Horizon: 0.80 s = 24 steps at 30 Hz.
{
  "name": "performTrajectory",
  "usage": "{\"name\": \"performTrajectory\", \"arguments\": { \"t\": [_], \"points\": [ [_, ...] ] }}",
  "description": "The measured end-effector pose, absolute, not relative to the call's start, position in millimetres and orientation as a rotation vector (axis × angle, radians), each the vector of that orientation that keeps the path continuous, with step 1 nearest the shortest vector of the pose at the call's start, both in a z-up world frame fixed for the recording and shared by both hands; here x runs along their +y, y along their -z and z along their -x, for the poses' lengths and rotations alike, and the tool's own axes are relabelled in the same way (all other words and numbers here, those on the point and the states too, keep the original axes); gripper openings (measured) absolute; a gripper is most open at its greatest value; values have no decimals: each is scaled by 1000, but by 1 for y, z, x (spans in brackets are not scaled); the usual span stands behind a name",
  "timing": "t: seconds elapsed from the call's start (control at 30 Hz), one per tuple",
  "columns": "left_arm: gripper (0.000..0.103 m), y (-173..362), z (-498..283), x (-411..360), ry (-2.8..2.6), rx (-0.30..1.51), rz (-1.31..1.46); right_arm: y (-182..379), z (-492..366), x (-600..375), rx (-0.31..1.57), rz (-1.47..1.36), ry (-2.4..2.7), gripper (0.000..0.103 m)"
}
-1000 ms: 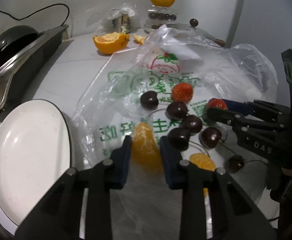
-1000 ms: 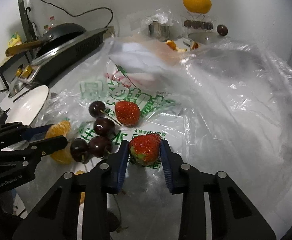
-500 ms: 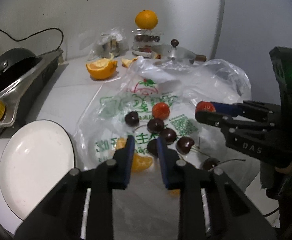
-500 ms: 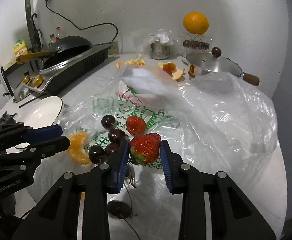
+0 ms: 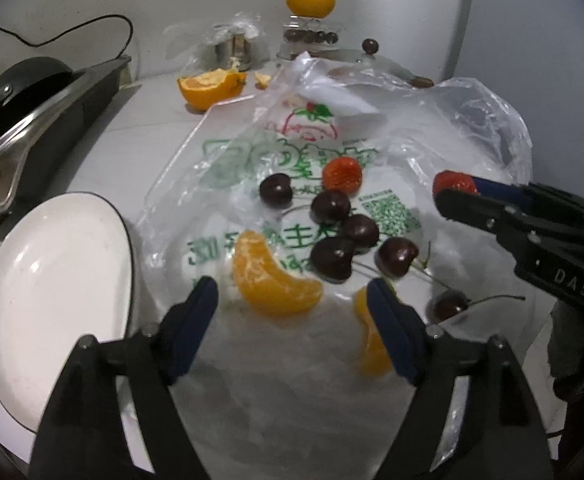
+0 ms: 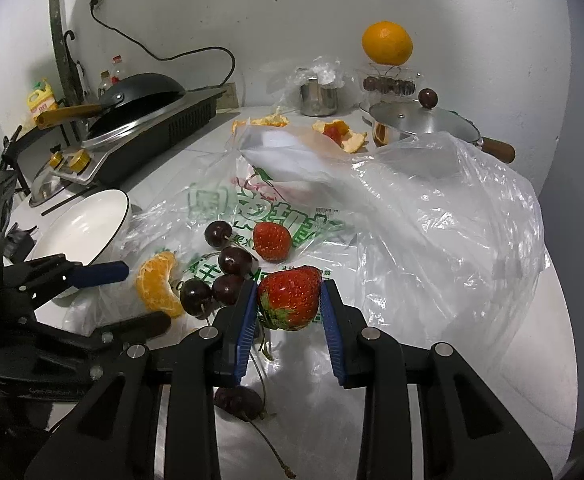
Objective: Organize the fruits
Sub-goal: 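Close the left tool on a tangerine segment while the right tool holds the strawberry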
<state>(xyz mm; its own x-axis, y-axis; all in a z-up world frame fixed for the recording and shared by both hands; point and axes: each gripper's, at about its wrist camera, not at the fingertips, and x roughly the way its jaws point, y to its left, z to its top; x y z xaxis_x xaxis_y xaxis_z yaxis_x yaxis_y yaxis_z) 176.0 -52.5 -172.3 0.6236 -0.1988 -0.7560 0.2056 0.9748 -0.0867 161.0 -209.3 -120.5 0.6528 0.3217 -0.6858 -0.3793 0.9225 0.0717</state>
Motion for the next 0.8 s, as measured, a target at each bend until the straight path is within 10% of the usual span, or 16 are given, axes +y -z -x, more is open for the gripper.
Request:
{"name": "performTrajectory", "arguments": {
  "t": [0.37,0.5,0.8],
  "points": [
    [75,186,-193,-52,241,889,-70,125,-163,-219,760,58,-389,34],
    [41,179,-191,-53,255,863,-74,124,-163,-220,758,54,-382,34],
    [22,165,-174,-52,273,813,-106,118,-154,-217,734,60,-382,34]
  ]
}}
